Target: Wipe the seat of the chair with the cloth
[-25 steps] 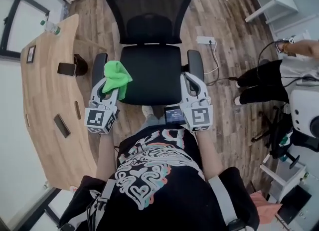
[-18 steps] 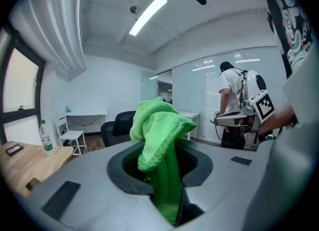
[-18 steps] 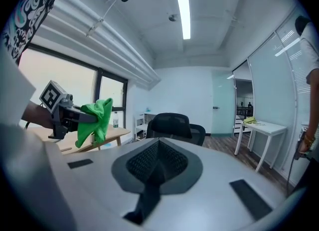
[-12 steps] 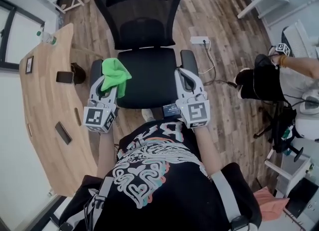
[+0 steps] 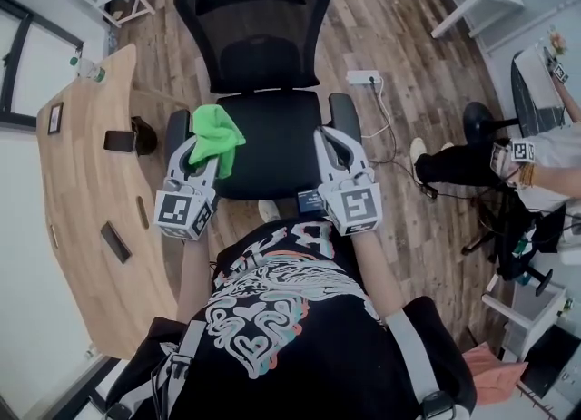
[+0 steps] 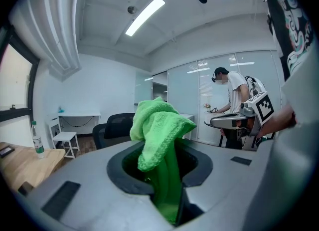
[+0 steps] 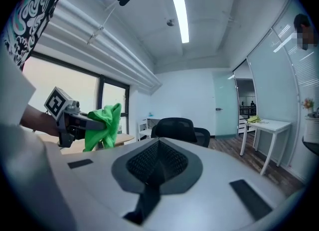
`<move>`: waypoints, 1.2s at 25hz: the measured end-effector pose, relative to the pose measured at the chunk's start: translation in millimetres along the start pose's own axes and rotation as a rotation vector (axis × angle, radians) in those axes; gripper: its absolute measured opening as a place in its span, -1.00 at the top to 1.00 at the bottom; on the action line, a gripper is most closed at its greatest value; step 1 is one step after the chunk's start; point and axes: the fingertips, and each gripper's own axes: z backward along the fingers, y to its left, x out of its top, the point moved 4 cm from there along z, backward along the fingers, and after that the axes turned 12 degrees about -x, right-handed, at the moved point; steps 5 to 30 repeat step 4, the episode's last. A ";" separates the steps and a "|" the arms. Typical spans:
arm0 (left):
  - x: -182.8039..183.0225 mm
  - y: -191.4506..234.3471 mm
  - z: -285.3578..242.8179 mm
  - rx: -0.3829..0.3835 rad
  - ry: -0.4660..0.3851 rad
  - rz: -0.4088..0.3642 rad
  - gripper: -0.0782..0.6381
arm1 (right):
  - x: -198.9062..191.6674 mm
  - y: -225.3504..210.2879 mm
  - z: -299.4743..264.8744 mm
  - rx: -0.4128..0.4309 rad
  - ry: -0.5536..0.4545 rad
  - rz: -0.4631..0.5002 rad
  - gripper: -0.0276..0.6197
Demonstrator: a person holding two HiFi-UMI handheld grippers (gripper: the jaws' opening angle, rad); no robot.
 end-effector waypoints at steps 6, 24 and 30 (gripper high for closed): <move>5.7 -3.9 2.2 -0.013 -0.026 0.014 0.49 | 4.2 6.8 1.7 0.019 0.034 -0.003 0.91; 5.7 -3.9 2.2 -0.013 -0.026 0.014 0.49 | 4.2 6.8 1.7 0.019 0.034 -0.003 0.91; 5.7 -3.9 2.2 -0.013 -0.026 0.014 0.49 | 4.2 6.8 1.7 0.019 0.034 -0.003 0.91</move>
